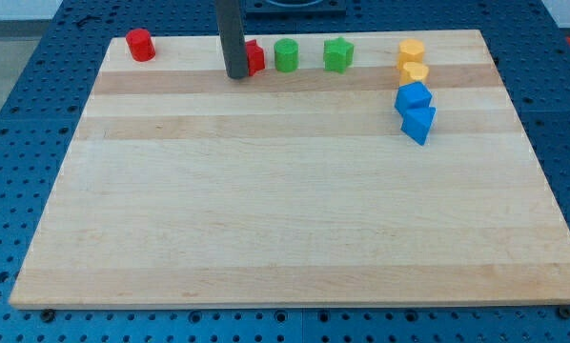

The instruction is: Push the red circle left a bit

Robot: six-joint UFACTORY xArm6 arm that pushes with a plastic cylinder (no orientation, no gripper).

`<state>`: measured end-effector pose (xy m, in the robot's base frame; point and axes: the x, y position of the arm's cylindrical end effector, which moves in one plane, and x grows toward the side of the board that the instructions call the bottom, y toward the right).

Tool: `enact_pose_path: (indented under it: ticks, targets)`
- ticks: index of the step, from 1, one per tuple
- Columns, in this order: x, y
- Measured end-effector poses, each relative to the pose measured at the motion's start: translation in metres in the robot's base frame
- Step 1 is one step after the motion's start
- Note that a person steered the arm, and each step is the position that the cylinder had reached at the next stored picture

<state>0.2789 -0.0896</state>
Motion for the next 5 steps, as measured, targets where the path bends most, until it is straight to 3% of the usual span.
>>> enact_pose_path:
  ticks: [3,5]
  targets:
    - [-0.008,-0.062]
    - [-0.049,-0.064]
